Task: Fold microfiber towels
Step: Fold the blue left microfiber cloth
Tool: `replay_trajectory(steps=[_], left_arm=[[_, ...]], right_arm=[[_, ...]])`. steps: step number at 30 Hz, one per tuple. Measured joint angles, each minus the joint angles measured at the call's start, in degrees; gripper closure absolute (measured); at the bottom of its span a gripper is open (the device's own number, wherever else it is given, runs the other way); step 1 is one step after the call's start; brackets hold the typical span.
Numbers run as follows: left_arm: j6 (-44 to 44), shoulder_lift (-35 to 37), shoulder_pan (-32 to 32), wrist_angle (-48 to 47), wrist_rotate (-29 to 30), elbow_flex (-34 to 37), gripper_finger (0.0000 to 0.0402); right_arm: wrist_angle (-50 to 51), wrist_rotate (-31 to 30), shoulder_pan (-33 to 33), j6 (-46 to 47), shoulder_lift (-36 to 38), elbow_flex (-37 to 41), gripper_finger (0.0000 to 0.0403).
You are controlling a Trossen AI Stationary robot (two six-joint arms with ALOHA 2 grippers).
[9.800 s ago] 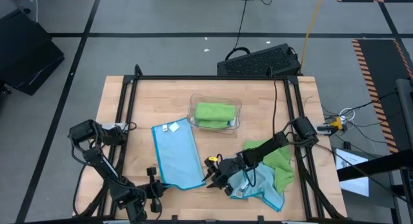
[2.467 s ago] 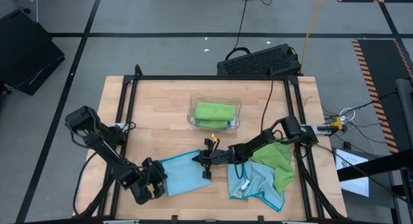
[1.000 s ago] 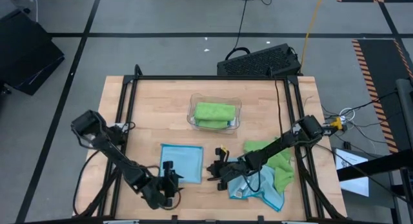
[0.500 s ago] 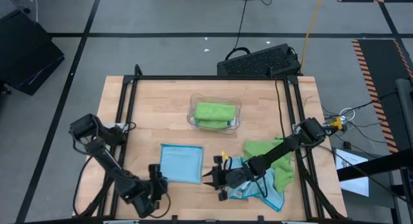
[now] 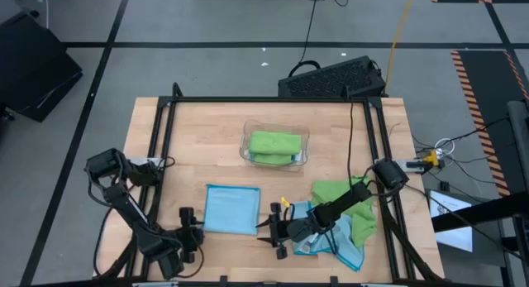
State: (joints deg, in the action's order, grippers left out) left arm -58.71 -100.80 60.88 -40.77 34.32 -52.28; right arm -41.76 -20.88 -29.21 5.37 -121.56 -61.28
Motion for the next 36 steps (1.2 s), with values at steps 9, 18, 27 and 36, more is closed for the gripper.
replay_trajectory(steps=[9, 18, 27, 36], left_arm=[[2.7, 0.2, -1.1, 3.1, 0.4, 2.9, 0.0174], [8.1, 0.1, -1.6, 5.0, -0.9, 2.9, 0.0249], [7.7, -0.1, -1.9, 4.2, -1.2, 3.0, 0.0390], [2.7, -0.1, -1.8, 4.1, -1.0, 3.1, 0.0395]], right_arm=[[0.0, 0.0, 0.3, -0.1, 0.0, 0.0, 0.0236], [0.0, 0.0, 0.6, -0.1, 0.0, 0.0, 0.0236], [0.0, -1.4, -0.6, -4.2, 0.0, 0.0, 0.0233], [7.4, -4.5, -1.6, -6.9, 0.0, -1.7, 0.0198]])
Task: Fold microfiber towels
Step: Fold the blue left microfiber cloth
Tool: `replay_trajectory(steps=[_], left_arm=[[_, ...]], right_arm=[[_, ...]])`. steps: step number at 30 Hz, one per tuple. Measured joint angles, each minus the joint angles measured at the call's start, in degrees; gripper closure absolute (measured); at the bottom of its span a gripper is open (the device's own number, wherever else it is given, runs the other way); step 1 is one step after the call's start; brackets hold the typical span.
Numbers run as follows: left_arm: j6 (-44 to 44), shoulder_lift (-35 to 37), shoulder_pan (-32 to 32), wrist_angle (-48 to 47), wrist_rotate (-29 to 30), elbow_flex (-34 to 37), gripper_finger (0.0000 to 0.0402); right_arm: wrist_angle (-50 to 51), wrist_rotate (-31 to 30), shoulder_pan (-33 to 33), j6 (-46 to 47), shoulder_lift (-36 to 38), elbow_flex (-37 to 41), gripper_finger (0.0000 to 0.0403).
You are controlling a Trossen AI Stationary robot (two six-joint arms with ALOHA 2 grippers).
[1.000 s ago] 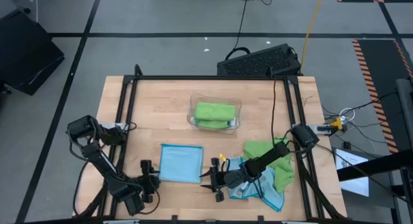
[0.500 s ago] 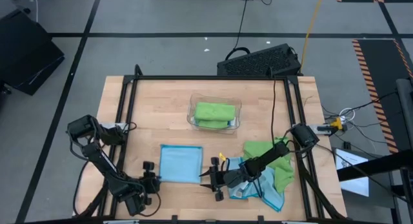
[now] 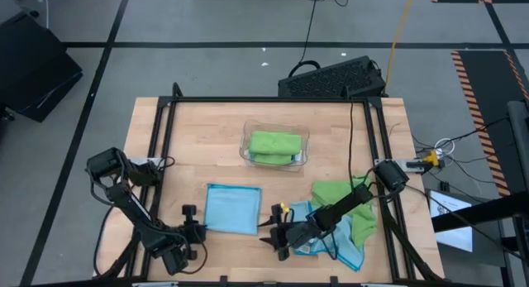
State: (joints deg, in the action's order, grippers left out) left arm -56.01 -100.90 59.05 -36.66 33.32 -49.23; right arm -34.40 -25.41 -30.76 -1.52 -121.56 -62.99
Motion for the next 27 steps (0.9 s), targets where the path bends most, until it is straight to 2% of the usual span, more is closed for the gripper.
replay_trajectory(steps=[3, 13, 22, 27], left_arm=[[-2.2, 0.0, 0.0, 0.0, 0.0, 0.0, 0.0390], [-7.2, 0.0, 0.1, 0.2, 0.5, 0.0, 0.0389], [-8.6, 0.0, 0.1, 0.1, 0.9, 0.0, 0.0389], [-9.1, 0.0, 0.1, 0.6, 1.1, 0.0, 0.0396]], right_arm=[[2.2, 0.7, 0.3, -3.3, 0.0, -0.9, 0.0199], [-1.0, 10.5, 4.0, -5.5, -2.1, -1.4, 0.0212], [-6.9, 10.0, 4.2, -3.7, -5.9, -1.4, 0.0215], [-9.2, 9.2, 4.5, -1.8, -7.7, -1.4, 0.0244]])
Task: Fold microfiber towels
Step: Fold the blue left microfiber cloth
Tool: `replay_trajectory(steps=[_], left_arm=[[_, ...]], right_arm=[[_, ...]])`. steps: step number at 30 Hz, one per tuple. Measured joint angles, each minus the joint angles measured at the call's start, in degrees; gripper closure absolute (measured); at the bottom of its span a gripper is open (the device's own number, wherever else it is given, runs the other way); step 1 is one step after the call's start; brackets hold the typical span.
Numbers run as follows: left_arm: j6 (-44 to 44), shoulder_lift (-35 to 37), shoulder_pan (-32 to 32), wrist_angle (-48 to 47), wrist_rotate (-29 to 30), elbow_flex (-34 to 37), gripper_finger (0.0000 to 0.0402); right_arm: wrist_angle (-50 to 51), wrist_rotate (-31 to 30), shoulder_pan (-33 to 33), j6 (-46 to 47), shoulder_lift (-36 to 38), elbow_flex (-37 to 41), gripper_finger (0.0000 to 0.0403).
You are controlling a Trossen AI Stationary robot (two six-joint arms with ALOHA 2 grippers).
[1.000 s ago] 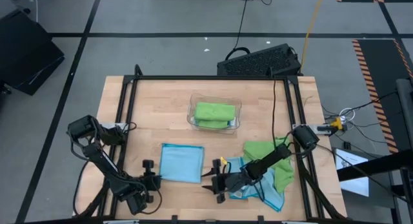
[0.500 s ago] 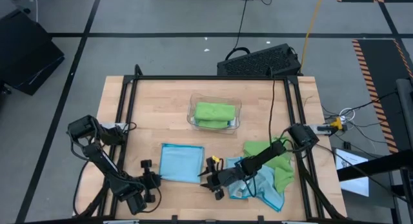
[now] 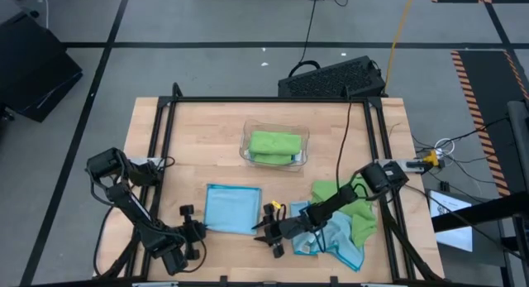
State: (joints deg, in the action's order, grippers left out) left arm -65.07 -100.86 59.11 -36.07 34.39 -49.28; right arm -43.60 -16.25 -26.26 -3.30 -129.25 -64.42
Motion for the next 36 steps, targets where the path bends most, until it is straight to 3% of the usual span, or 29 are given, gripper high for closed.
replay_trajectory(steps=[11, 14, 27, 36], left_arm=[[-0.5, 0.0, 0.1, 3.4, 0.0, 0.0, 0.0390], [0.6, 0.1, 0.1, 6.1, -1.0, -0.2, 0.0390], [4.9, 0.1, 0.3, 6.2, -5.7, -7.4, 0.0396], [9.1, 0.1, 0.4, 5.1, -6.1, -9.7, 0.0390]], right_arm=[[-0.3, 0.0, 0.3, 3.8, -1.4, -0.1, 0.0393], [-0.4, 1.4, 0.2, 6.4, -1.0, 0.0, 0.0388], [3.9, 17.7, 0.2, 16.1, 5.2, 0.2, 0.0393], [3.0, 17.5, 0.2, 17.3, 6.0, 0.2, 0.0392]])
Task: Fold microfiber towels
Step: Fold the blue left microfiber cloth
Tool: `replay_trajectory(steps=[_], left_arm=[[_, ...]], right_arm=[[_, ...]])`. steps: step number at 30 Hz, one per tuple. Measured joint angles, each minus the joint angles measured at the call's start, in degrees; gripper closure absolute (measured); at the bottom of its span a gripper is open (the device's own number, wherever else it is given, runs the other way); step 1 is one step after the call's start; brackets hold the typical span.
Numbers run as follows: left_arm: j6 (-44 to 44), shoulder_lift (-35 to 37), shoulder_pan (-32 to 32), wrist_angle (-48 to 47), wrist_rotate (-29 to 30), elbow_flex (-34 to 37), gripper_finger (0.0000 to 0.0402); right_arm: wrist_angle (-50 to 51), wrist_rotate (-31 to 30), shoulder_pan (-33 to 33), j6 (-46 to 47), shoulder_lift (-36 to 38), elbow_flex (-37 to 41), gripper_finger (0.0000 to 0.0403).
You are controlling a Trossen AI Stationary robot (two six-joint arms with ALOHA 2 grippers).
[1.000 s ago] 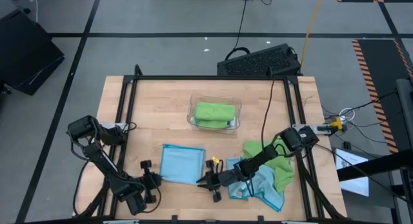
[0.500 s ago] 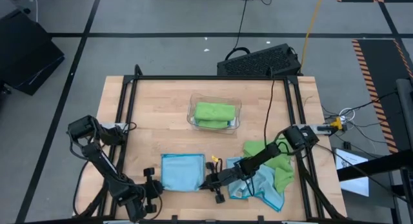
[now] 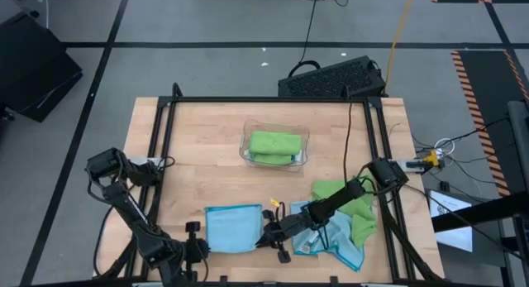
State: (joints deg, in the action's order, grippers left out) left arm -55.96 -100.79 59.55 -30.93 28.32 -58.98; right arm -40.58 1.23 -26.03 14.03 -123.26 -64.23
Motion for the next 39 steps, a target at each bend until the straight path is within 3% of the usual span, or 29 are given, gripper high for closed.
replay_trajectory(steps=[5, 10, 16, 20, 33, 39], left_arm=[[-0.7, 0.0, 0.0, -1.2, -0.3, -1.0, 0.0393], [2.5, 0.0, 0.5, -0.2, -0.9, -4.3, 0.0395], [4.2, 0.0, -0.2, -8.8, 5.2, -7.8, 0.0392], [1.2, 0.0, -1.5, -13.8, 4.9, -6.4, 0.0397], [-4.5, 0.0, -3.7, -15.0, 1.3, -1.9, 0.0392], [-6.1, 0.0, -3.7, -16.4, 1.4, -1.9, 0.0393]], right_arm=[[0.3, -0.7, 0.1, 1.2, 0.4, 0.0, 0.0392], [1.0, 3.5, -0.6, 2.6, 2.3, 0.0, 0.0392], [3.9, -4.2, -0.4, -0.8, 4.3, -0.1, 0.0392], [5.8, -4.4, 1.5, -1.2, 4.3, -0.1, 0.0392], [13.6, -11.6, 5.4, -1.7, 4.3, 0.0, 0.0392], [13.6, -11.9, 6.5, -2.7, 4.3, 0.0, 0.0392]])
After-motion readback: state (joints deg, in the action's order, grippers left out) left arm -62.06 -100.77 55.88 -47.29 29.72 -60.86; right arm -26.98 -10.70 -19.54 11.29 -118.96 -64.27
